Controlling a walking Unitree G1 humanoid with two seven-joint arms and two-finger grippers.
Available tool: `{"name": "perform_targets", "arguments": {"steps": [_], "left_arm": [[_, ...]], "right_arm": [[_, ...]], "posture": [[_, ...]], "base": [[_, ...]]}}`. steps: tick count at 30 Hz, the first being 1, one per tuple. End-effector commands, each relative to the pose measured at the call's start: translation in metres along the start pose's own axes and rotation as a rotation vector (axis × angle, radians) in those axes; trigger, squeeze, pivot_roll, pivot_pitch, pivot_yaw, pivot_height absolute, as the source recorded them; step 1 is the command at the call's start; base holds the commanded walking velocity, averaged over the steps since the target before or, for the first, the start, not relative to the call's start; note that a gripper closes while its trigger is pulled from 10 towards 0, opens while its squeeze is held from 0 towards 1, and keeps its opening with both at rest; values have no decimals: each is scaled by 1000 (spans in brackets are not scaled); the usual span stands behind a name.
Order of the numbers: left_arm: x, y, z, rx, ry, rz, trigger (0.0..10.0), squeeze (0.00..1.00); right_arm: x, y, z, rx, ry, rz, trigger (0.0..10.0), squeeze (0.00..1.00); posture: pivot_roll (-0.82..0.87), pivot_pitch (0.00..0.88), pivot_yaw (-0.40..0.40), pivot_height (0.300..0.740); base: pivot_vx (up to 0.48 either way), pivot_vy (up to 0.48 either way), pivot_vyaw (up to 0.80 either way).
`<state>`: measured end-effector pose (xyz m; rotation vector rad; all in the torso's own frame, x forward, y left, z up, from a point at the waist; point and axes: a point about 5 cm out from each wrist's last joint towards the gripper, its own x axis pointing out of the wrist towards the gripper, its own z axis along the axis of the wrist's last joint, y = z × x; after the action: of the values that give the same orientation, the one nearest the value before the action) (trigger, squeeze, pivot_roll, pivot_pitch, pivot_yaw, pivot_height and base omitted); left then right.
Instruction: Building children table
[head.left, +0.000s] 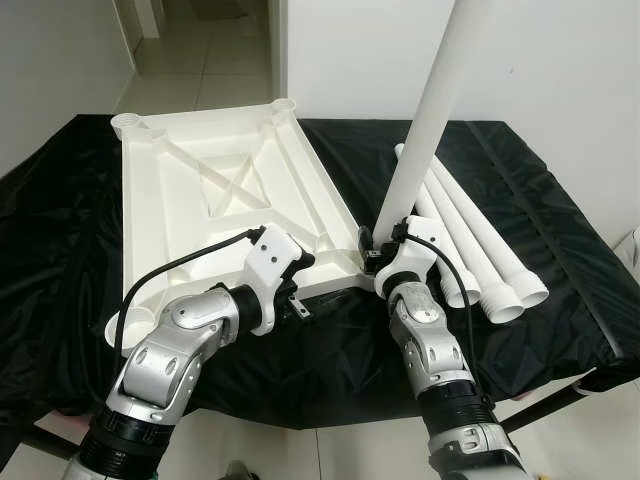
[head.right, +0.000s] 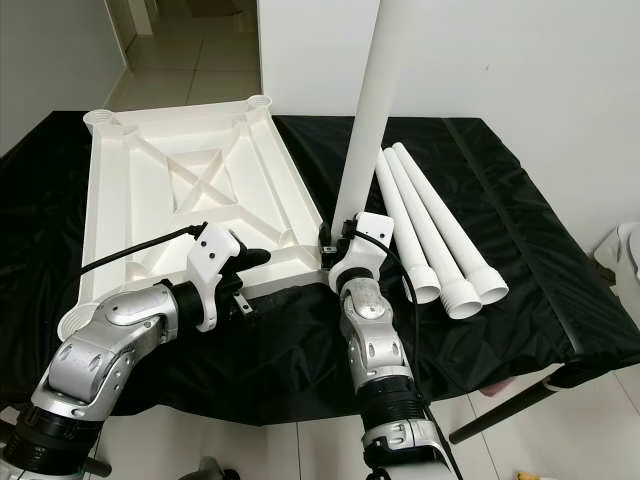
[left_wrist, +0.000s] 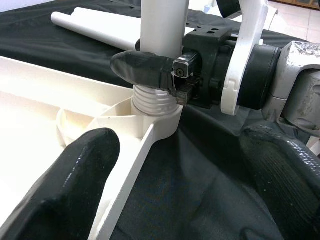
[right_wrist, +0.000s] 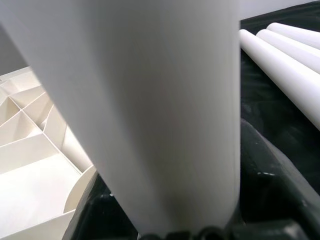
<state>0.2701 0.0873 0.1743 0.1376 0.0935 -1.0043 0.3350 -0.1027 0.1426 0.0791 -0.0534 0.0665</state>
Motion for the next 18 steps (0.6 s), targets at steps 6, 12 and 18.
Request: {"name": "perform_targets", "arguments": {"steps": [6,12,18], "left_arm": [[-1,1,1,2,-1,25,10000,0],[-1,1,1,1,0,25,10000,0],[-1,0,0,0,2,25,10000,0]], "right_arm": [[-4,-8,-17,21,112,-31,10000,0],[-5,-12,-16,5,113,-30,10000,1000],[0,-25,-7,-25,72,73,10000,1000]], "posture": [[-12,43,-5,740],[-14,44,-4,740],[-13,43,-6,740]], "base": [[0,0,0],[0,0,0],[0,0,0]]}}
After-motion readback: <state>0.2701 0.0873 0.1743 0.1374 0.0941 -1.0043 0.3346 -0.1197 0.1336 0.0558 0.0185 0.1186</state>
